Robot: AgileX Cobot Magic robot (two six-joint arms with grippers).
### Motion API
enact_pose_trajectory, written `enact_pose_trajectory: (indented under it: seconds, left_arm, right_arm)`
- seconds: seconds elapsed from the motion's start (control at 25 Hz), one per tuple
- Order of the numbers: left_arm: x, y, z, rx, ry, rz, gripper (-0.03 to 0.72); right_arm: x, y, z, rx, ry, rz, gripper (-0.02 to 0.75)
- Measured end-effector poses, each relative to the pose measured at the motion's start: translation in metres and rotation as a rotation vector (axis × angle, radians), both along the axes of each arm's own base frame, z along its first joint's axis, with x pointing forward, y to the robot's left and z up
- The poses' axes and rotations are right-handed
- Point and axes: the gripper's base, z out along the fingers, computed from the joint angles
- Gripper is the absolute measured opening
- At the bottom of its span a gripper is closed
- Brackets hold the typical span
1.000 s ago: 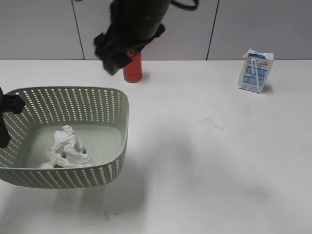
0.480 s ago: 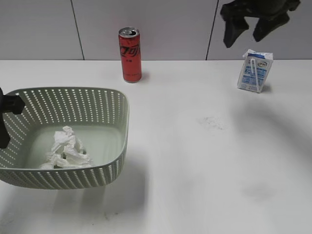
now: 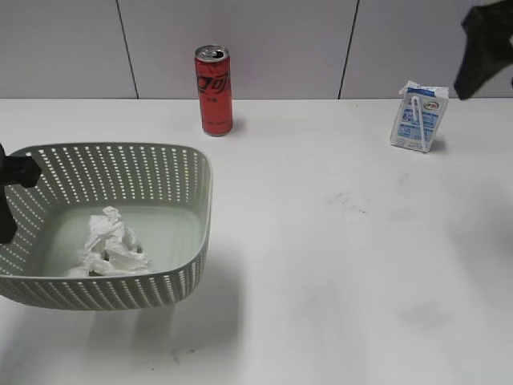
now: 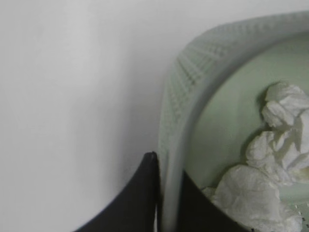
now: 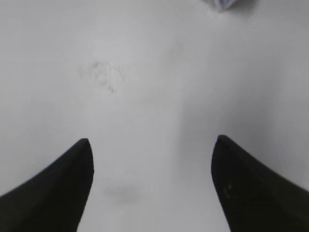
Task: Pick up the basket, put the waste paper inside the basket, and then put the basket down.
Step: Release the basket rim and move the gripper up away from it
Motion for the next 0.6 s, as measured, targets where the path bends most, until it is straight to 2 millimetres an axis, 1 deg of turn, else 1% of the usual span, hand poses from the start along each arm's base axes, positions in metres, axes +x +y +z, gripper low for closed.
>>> enact_pose_trajectory:
  seconds: [0.04, 0.08, 0.12, 0.16, 0.2, 0.24, 0.32, 0.48, 0.6]
  left_arm:
    - [0.000, 0.000, 0.000, 0.000, -0.002, 0.000, 0.006]
    - [0.000, 0.000, 0.000, -0.001, -0.005, 0.001, 0.006]
    - [0.001, 0.000, 0.000, -0.001, -0.007, 0.001, 0.006]
    - [0.001, 0.000, 0.000, -0.001, -0.010, 0.002, 0.006]
    - [0.001, 0.000, 0.000, -0.002, -0.015, 0.003, 0.006]
    - [0.002, 0.000, 0.000, -0.002, -0.018, 0.003, 0.006]
    - [0.002, 0.000, 0.000, -0.003, -0.026, 0.004, 0.006]
    - [0.004, 0.000, 0.001, -0.006, -0.048, 0.008, 0.006]
    - [0.005, -0.001, 0.001, -0.007, -0.053, 0.010, 0.006]
  right_arm:
    - [-0.016, -0.003, -0.003, -0.006, 0.022, 0.001, 0.571]
    - [-0.035, -0.006, 0.001, -0.005, 0.020, 0.001, 0.571]
    - [-0.056, -0.009, 0.001, -0.009, 0.030, 0.001, 0.571]
    - [-0.074, -0.012, -0.003, -0.016, 0.047, 0.006, 0.571]
    - [-0.095, -0.016, -0.001, -0.022, 0.035, 0.011, 0.571]
    - [-0.116, -0.020, -0.002, -0.030, 0.029, 0.014, 0.571]
    - [-0.151, -0.026, -0.009, -0.035, -0.009, 0.012, 0.571]
    - [-0.211, -0.036, -0.011, -0.011, -0.202, -0.002, 0.571]
    - [-0.245, -0.042, -0.016, 0.005, -0.325, -0.009, 0.571]
